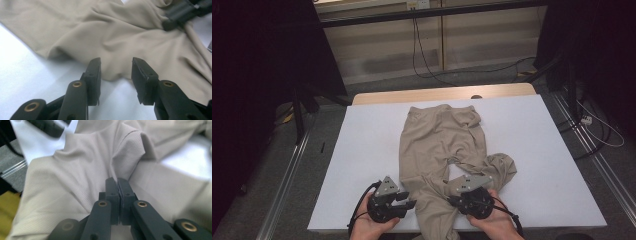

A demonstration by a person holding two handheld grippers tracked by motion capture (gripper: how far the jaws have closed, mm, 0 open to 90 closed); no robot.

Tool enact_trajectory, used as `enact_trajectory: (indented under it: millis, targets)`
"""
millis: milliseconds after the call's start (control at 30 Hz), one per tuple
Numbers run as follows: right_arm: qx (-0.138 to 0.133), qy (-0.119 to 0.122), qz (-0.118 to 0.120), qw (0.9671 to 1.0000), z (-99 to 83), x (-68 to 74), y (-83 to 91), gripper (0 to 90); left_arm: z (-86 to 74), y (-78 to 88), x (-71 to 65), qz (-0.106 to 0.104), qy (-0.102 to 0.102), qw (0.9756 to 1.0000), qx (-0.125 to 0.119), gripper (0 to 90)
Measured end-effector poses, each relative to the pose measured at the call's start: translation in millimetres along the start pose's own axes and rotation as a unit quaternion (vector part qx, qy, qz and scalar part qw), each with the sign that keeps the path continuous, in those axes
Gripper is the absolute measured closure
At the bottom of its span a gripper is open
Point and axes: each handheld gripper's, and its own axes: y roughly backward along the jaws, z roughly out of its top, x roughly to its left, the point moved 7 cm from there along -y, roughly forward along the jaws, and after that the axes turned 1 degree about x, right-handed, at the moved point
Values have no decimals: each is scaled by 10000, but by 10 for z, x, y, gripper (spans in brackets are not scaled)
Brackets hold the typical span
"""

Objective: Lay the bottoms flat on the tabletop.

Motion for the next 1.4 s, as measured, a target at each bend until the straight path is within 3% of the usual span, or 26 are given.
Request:
enact_trajectory:
  millis: [133,233,267,333,400,467,567,633,667,733,900,1033,1200,1400]
  targets:
    - [75,-111,167,9998,-123,56,96,874,24,-80,-99,-100,-294,9995,54,686]
    - [115,-36,236,9996,-160,106,146,831,56,-175,-227,-192,-587,9980,140,711]
    - [63,-1,174,9998,-146,105,161,794,59,-210,-269,-227,-682,9973,159,703]
    - [-160,147,51,9998,-59,90,186,757,43,-278,-341,-293,-808,9960,257,606]
    - [-354,225,-64,9991,58,51,177,711,25,-314,-379,-206,-966,9948,256,540]
    - [-486,319,-193,9981,173,11,129,678,20,-307,-395,-243,-929,9950,284,570]
    - [-462,513,-369,9969,288,-15,-8,632,2,-269,-427,-270,-923,9945,416,886]
    - [-363,549,-466,9967,308,-38,-101,730,-8,-233,-423,-251,-908,9941,532,899]
    - [-292,482,-459,9974,300,-57,-129,815,-21,-208,-411,-246,-864,9944,559,900]
    - [-231,369,-425,9981,257,-90,-133,885,-65,-132,-371,-265,-794,9946,614,900]
    - [-185,-26,-293,9994,96,-154,12,891,-161,81,-303,-322,-595,9961,574,900]
    - [-161,-108,-130,9997,4,-81,86,881,-188,151,-363,-408,-592,9956,609,900]
    - [-64,74,74,9999,-40,117,44,843,-300,229,-368,-377,-525,9956,685,900]
    - [99,226,51,9997,-82,157,41,855,-263,295,-321,-474,-313,9973,455,881]
